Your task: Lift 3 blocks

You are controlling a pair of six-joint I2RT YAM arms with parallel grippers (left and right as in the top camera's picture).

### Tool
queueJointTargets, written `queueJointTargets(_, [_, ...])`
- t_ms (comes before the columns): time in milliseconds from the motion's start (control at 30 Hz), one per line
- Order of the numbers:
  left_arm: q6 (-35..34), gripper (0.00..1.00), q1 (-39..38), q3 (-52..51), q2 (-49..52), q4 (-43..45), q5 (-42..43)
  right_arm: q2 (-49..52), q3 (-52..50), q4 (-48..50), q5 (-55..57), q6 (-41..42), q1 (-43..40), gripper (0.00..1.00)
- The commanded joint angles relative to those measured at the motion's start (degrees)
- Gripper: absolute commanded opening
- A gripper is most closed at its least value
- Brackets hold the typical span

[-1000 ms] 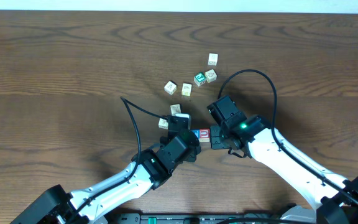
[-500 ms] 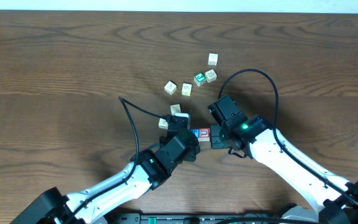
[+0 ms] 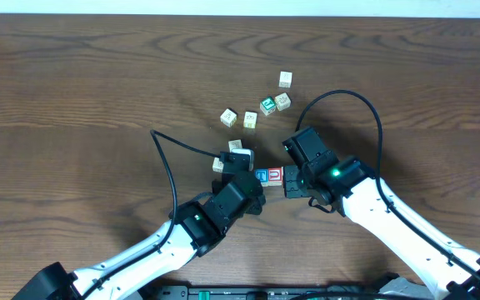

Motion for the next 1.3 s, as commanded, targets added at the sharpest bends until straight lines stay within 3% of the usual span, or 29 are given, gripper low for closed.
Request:
queueJointTargets(0, [0.6,0.07,-1.9,7.3,-2.0,4.4,10.6,-1.4,2.8,2.5,-17.4,-0.2,3.9,0.02])
queueJointTargets(1267, [1.1,0.07,-1.9,8.4,-4.9,4.0,10.6,-5.8,3.5,1.4,-17.6,-0.2,3.9,0.02])
